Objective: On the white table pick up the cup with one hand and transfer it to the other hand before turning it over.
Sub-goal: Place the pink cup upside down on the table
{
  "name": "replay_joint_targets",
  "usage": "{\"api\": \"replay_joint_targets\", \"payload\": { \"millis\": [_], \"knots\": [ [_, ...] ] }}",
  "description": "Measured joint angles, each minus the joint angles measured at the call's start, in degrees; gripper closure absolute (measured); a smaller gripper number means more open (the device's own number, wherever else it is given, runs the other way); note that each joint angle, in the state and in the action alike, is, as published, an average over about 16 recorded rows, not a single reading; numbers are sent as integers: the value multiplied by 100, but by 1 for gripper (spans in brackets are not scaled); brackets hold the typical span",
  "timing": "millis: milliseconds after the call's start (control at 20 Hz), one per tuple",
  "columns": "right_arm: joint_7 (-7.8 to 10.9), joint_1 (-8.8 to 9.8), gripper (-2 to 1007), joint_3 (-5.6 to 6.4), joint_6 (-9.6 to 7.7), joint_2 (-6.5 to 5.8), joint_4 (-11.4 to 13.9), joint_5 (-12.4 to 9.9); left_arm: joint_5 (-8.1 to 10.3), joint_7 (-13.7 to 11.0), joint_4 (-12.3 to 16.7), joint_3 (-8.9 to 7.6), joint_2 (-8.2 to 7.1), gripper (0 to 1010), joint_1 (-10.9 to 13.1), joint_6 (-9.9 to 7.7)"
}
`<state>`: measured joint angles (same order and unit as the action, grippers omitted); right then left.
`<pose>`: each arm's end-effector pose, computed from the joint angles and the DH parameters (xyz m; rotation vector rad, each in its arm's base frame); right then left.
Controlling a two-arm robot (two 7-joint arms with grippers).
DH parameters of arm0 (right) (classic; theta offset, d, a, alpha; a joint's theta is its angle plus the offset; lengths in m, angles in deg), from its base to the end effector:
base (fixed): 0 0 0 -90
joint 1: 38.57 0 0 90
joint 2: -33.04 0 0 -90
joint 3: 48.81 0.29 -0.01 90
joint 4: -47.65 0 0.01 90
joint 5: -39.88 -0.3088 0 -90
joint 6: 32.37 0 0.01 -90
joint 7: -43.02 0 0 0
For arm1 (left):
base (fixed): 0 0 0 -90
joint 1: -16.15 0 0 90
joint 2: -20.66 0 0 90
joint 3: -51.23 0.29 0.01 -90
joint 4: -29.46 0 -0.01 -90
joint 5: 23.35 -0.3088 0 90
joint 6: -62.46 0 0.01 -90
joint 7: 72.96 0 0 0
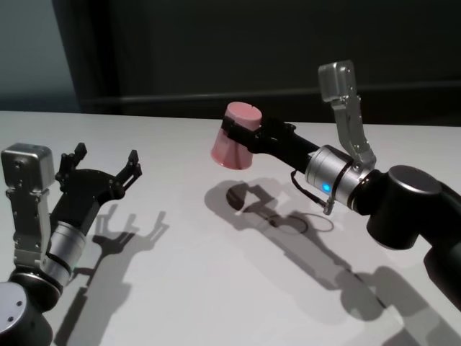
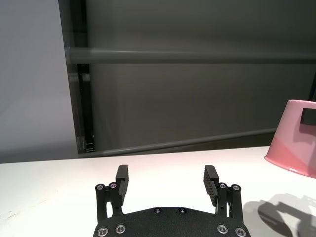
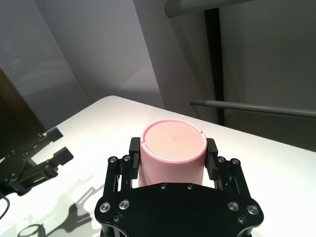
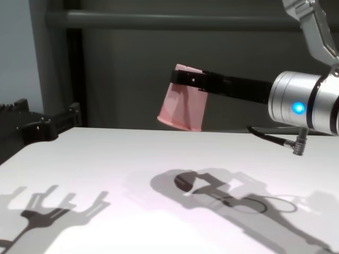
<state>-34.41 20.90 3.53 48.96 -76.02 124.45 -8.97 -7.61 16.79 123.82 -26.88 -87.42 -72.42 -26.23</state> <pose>0.4278 0.0624 -0.2315 0.0848 0.3070 -0.8072 0.3144 0.0212 -0.2908 0.0133 -0.0286 1.3451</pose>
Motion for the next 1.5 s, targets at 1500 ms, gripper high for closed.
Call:
{"api": "replay_joint_targets", "payload": {
  "millis": [1500],
  "knots": [
    [177,-153,267,-610,-311,-2,-294,1473,0,0,0,0,0,9,0,0]
  ]
}}
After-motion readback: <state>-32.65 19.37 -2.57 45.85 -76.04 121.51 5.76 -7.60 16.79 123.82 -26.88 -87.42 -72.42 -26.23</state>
